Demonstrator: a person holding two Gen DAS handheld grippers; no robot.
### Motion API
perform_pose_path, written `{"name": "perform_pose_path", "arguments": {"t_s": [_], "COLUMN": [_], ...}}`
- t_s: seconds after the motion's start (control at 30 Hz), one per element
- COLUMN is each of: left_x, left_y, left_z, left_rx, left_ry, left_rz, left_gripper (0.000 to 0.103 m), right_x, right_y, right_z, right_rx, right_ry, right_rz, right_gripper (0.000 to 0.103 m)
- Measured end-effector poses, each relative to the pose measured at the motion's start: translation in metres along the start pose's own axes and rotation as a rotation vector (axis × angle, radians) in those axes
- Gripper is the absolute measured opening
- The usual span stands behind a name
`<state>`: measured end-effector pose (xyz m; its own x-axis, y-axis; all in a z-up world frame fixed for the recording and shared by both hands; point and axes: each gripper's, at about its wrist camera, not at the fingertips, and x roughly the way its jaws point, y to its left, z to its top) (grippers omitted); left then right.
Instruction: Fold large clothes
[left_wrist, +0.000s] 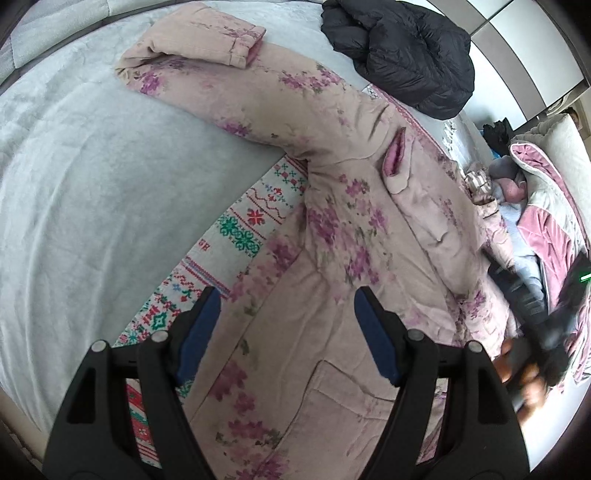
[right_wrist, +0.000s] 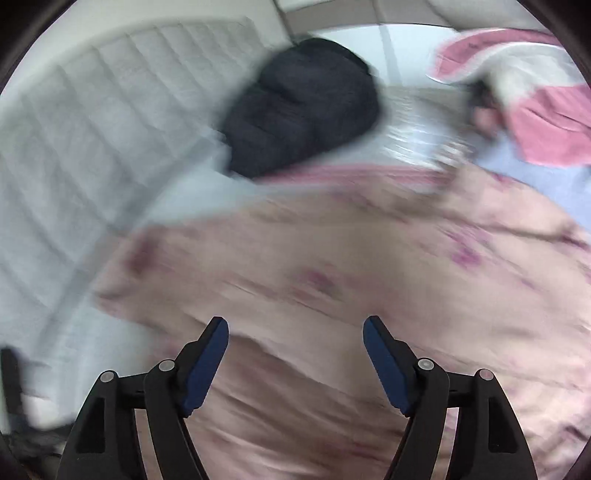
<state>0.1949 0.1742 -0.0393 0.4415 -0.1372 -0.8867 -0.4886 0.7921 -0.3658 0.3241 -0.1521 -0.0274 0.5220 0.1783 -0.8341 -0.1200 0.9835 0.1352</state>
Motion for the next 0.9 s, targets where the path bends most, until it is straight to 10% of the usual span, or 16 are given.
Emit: {"name": "perform_pose_path", "arguments": {"t_s": [0.07, 0.3, 0.57, 0.9], "left_x": [0.002, 0.000, -0.007, -0.049], "left_y": [-0.002, -0.006, -0.014, 0.059], "left_z": [0.000, -0.009, -0.019, -0.047], "left_rx": [0.010, 0.066, 0.112, 0.058], "left_ry": [0.000, 0.002, 0.025, -0.003], "left_rz": [0.002, 0.000, -0.048, -0.063], "left_gripper": [0.075, 0.075, 0.075, 0.075], "right_x": [0.040, -0.063, -0.122, -0.139], "right_y": [-0.019, -0.062, -0.160, -0.187], "right_z": [-0.022, -0.067, -0.183, -0.216], "right_rx": [0.006, 0.022, 0.204, 0.233], "right_ry": [0.199, 0.011, 0.032, 0.036], "right_rz": [-0.068, 0.012, -0.080, -0.100], "right_gripper": [0.077, 0.077, 0.077, 0.077]}}
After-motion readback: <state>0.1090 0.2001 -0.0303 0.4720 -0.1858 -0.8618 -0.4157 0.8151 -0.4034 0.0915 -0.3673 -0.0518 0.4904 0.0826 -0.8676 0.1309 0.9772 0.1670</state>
